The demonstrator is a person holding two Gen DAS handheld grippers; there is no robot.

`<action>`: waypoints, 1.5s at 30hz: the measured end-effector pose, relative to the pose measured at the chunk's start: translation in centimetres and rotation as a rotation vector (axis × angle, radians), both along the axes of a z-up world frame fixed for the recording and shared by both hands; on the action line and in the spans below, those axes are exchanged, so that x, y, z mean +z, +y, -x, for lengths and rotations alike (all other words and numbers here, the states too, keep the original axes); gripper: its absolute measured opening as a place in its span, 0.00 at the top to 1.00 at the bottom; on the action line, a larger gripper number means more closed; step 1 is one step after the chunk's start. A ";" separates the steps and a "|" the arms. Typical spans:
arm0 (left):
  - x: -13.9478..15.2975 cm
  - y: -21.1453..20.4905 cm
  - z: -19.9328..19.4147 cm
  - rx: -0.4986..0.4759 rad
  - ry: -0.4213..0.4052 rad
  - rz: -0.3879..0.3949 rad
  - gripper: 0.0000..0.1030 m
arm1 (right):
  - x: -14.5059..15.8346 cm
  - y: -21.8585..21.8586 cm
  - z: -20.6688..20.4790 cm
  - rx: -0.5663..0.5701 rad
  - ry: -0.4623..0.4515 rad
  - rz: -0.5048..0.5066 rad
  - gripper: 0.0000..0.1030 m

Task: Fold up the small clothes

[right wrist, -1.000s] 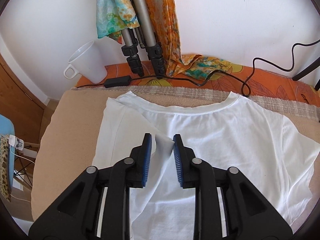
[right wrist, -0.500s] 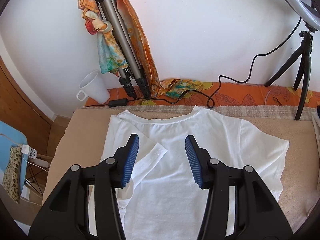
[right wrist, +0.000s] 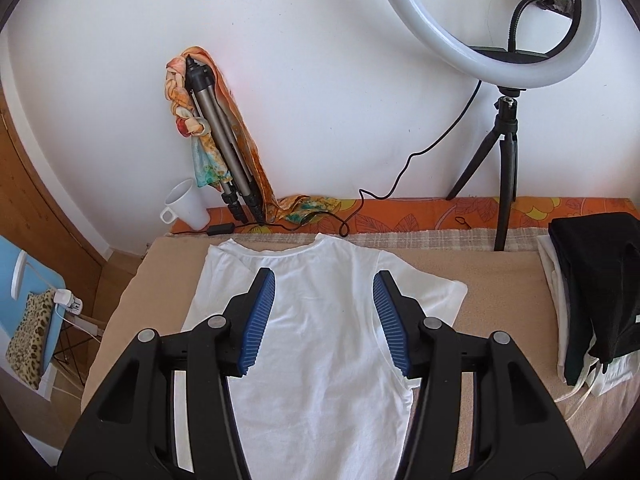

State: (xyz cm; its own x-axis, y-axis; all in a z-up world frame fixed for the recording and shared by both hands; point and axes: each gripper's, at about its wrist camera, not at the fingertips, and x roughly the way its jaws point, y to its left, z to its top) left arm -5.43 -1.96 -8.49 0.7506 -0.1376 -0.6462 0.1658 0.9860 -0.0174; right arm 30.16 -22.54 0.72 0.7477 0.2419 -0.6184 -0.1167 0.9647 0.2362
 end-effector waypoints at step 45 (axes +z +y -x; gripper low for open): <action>-3.7 -23.2 -6.8 -0.444 0.141 -0.028 0.74 | -8.5 -17.8 8.8 0.052 0.096 -0.037 0.47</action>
